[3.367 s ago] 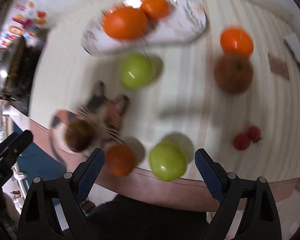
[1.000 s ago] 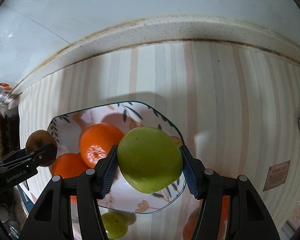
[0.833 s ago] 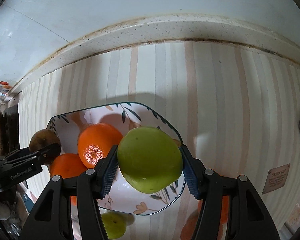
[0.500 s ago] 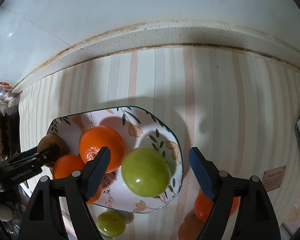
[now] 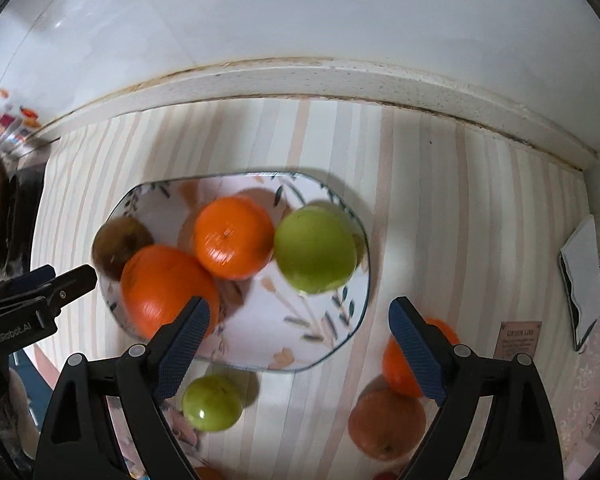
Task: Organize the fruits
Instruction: 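Open both tools to set the fruits onto the plate, then withdraw both tools from the plate toward the remaining fruit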
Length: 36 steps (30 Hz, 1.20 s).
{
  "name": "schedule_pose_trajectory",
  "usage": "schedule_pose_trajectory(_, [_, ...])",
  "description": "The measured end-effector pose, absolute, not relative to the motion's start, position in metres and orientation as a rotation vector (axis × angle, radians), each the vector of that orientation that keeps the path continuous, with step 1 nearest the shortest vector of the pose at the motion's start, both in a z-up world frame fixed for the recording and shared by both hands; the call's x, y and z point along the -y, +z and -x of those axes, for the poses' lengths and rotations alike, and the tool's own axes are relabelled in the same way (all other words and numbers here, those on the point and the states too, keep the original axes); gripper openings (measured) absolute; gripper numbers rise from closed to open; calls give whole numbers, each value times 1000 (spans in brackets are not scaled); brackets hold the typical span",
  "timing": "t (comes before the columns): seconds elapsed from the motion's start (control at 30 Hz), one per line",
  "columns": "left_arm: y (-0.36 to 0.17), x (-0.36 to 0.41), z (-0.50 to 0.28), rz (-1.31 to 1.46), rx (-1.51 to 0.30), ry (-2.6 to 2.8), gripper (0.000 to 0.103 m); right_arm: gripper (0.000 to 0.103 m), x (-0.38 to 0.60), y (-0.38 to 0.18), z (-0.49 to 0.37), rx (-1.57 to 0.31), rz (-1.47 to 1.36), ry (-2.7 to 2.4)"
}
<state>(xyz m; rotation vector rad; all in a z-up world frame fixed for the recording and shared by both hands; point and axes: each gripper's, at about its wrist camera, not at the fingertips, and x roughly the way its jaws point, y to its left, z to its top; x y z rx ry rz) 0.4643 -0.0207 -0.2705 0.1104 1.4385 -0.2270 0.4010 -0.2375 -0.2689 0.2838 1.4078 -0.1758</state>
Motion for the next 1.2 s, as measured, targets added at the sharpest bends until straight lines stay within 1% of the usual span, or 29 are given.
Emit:
schedule_pose_trajectory(0.13, [-251, 21, -440, -138, -1364, -207, 87, 93, 224, -252, -381, -1377, -255, -173])
schedule_pose_trajectory(0.63, [-169, 6, -361, -124, -1189, -254, 87, 93, 191, -167, -302, -1215, -206, -138])
schedule_pose_trajectory(1.0, [-126, 0, -310, -97, -1115, -281, 87, 93, 186, -108, -246, -1105, -193, -133])
schedule_pose_trajectory(1.2, [-111, -2, -294, -83, -1089, -290, 87, 93, 183, -87, -227, -1069, -208, -115])
